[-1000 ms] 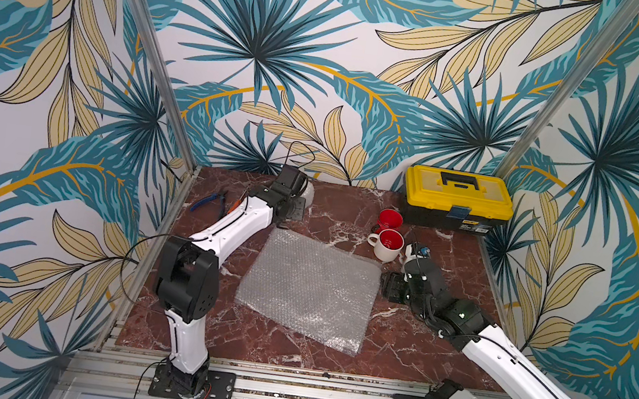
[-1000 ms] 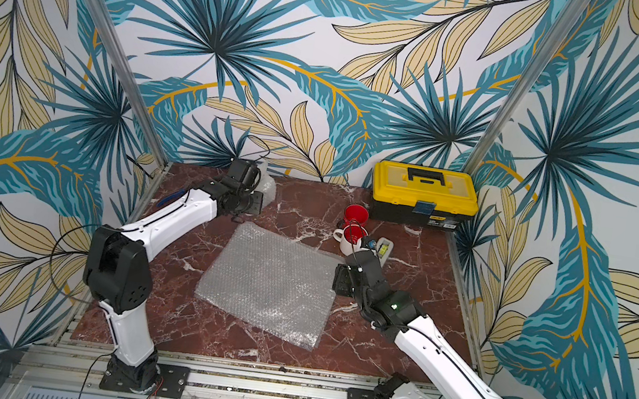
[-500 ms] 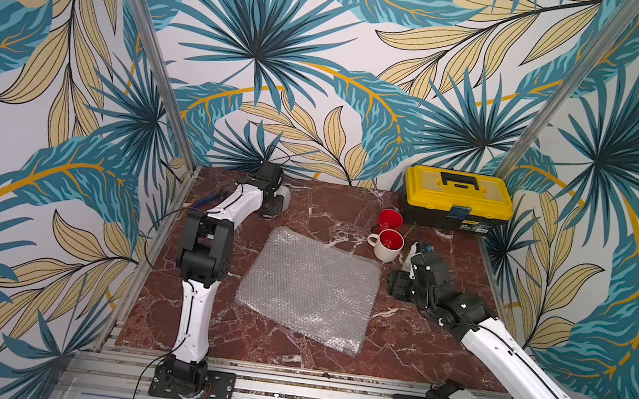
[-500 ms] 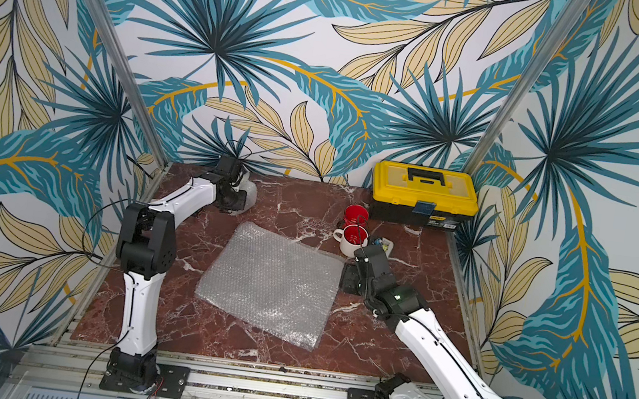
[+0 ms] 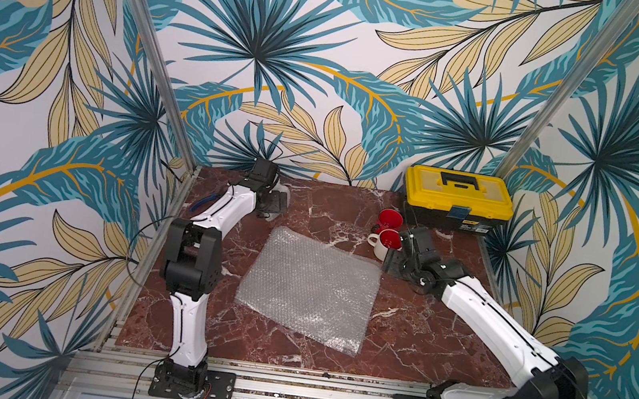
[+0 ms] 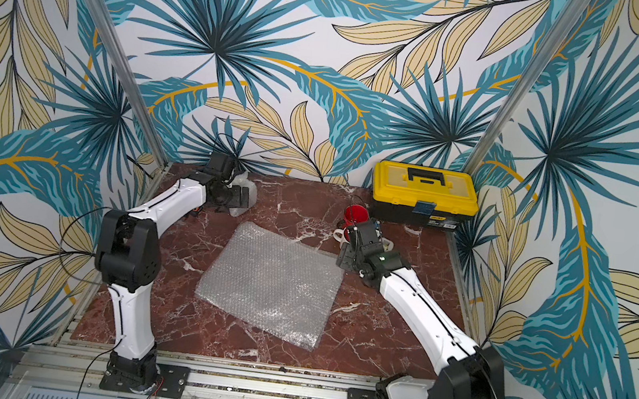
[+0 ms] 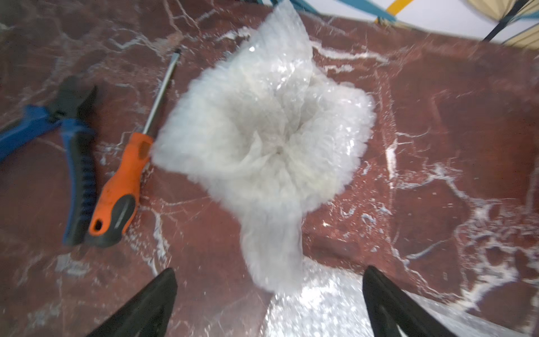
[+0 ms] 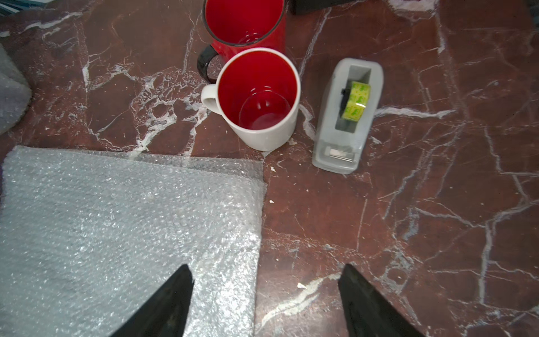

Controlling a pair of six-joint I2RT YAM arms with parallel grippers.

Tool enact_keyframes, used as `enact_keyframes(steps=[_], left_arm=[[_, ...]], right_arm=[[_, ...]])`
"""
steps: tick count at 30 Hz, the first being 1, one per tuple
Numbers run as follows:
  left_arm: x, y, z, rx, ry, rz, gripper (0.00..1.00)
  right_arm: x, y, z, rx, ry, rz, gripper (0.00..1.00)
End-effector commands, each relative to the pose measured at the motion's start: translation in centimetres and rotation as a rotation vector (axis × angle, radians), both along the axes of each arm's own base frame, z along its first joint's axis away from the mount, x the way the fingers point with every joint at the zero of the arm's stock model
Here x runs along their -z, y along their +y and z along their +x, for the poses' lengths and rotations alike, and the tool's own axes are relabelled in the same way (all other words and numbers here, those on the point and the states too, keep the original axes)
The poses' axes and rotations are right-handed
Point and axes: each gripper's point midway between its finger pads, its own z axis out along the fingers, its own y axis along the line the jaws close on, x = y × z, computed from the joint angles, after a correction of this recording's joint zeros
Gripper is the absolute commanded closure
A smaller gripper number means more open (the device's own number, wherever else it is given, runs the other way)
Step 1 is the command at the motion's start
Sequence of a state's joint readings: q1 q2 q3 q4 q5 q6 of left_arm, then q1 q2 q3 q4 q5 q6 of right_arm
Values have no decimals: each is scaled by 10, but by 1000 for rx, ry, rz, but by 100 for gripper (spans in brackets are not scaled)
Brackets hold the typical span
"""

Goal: Wrap mugs in bubble wrap
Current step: Place the bubble wrap at the center of the board, then pick up the mug from the center of the board.

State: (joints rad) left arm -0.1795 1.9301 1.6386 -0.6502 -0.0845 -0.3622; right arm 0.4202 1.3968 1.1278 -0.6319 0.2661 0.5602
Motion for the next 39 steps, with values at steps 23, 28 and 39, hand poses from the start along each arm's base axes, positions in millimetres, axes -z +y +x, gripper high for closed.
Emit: enact_keyframes(steps=[23,28,39], left_arm=[[36,-43,-133,43,4,-151,0],[50,-3,-134,-104,35,-104,0],[83,25,-139,-197,125,-75,0]], right_arm=[[60,41,166,101,103,-161,41],[68,39,171,144,122,-146,41],[90,26,182,235,171,-134,41]])
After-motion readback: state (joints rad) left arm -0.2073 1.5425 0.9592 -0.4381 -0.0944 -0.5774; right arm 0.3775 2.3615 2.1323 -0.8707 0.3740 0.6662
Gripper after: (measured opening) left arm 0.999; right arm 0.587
